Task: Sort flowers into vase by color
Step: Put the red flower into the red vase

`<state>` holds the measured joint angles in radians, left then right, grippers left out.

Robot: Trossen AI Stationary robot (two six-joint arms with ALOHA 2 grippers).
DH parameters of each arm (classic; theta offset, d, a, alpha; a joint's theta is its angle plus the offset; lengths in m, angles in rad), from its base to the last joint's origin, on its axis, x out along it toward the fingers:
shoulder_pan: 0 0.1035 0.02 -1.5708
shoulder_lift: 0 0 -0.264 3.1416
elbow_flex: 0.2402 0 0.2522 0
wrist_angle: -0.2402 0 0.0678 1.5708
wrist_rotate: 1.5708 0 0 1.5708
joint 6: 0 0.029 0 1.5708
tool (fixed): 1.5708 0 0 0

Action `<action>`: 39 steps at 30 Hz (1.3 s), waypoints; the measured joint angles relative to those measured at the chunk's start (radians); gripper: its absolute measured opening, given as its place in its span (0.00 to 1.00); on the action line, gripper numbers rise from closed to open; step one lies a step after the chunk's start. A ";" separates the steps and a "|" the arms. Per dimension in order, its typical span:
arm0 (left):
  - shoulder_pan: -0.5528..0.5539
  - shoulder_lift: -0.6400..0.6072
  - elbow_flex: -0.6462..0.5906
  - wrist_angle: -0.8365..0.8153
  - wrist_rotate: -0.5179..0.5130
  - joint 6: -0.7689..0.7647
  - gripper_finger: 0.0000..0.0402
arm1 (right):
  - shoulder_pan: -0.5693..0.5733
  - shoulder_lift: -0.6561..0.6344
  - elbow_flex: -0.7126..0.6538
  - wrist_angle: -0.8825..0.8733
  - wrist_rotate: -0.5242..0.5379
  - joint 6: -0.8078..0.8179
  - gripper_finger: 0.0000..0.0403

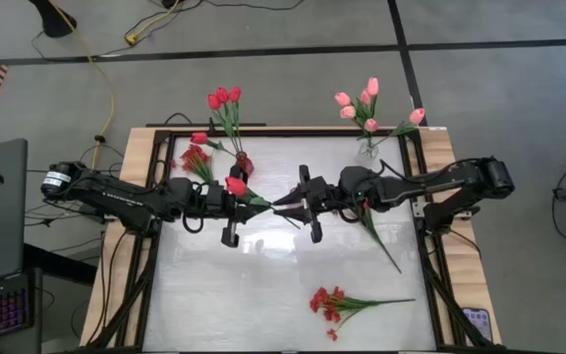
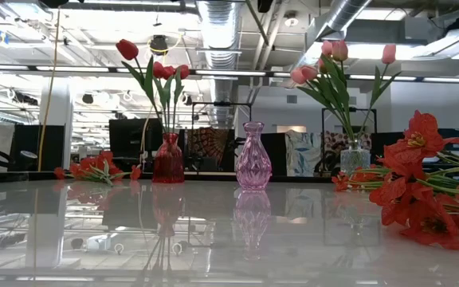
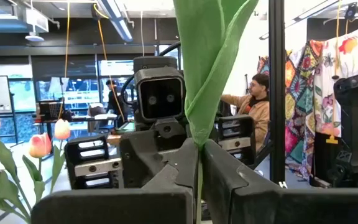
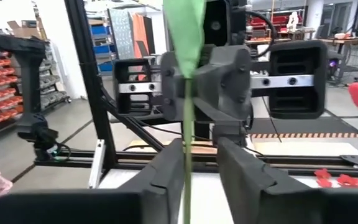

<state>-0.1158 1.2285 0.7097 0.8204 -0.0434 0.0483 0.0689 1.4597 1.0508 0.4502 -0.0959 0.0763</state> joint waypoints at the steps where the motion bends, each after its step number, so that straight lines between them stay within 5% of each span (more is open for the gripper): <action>1: 0.000 0.000 0.000 -0.002 0.000 0.000 0.00 | -0.001 0.000 0.000 -0.003 0.000 -0.006 0.31; 6: 0.008 -0.006 0.003 -0.054 -0.005 0.000 0.00 | -0.001 -0.014 0.000 -0.037 -0.008 -0.041 0.47; 11: 0.018 -0.042 0.087 -0.277 -0.065 0.038 0.00 | -0.026 -0.096 0.001 -0.276 -0.004 -0.072 0.59; 17: 0.023 -0.071 0.227 -0.590 -0.344 0.150 0.00 | -0.051 -0.191 0.001 -0.569 0.018 0.000 0.62; 22: 0.091 -0.070 0.258 -0.660 -0.552 0.181 0.00 | -0.020 -0.217 0.001 -0.670 0.103 0.002 0.62; 29: 0.251 -0.069 0.255 -0.775 -0.568 0.104 0.00 | 0.035 -0.209 -0.004 -0.678 0.125 -0.008 0.62; 39: 0.344 -0.069 0.255 -0.836 -0.541 0.072 0.00 | 0.039 -0.213 -0.072 -0.629 0.135 -0.017 0.62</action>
<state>0.2283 1.1599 0.9649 -0.0155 -0.5841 0.1205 0.1078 1.2463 0.9783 -0.1785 0.0395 0.0597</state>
